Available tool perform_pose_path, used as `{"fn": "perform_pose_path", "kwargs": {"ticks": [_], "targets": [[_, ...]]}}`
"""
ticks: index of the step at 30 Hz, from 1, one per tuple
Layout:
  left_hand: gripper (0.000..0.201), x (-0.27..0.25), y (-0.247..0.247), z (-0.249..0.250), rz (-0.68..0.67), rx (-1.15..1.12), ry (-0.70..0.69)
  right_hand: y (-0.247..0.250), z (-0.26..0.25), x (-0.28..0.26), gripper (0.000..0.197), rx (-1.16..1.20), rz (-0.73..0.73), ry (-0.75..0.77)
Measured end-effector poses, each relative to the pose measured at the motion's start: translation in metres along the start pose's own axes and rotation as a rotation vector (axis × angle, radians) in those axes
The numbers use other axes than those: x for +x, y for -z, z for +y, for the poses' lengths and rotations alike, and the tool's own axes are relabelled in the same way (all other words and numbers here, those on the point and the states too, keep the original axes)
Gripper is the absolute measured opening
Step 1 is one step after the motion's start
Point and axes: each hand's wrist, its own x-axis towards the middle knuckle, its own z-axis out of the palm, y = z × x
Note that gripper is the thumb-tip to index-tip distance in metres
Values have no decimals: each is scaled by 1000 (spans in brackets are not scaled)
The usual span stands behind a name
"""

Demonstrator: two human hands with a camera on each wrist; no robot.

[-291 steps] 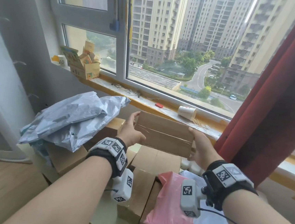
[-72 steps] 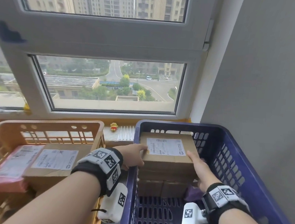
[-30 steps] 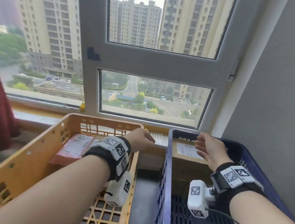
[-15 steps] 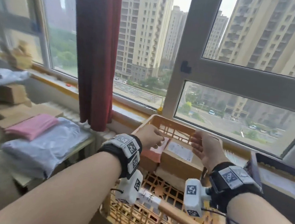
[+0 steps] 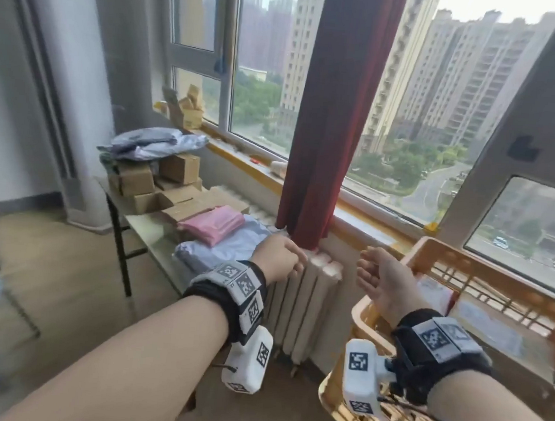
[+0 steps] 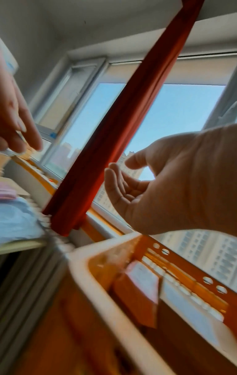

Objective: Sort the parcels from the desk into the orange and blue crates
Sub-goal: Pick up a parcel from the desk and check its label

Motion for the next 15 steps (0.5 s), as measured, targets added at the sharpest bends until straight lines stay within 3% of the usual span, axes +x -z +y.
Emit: {"fn": "perform_pose_path", "kwargs": {"ticks": [9, 15], "targets": [[25, 0, 90, -70, 199, -92, 153, -114, 40, 3, 7, -33, -166, -90], [24, 12, 142, -102, 313, -119, 174, -176, 62, 19, 14, -92, -218, -102]]}}
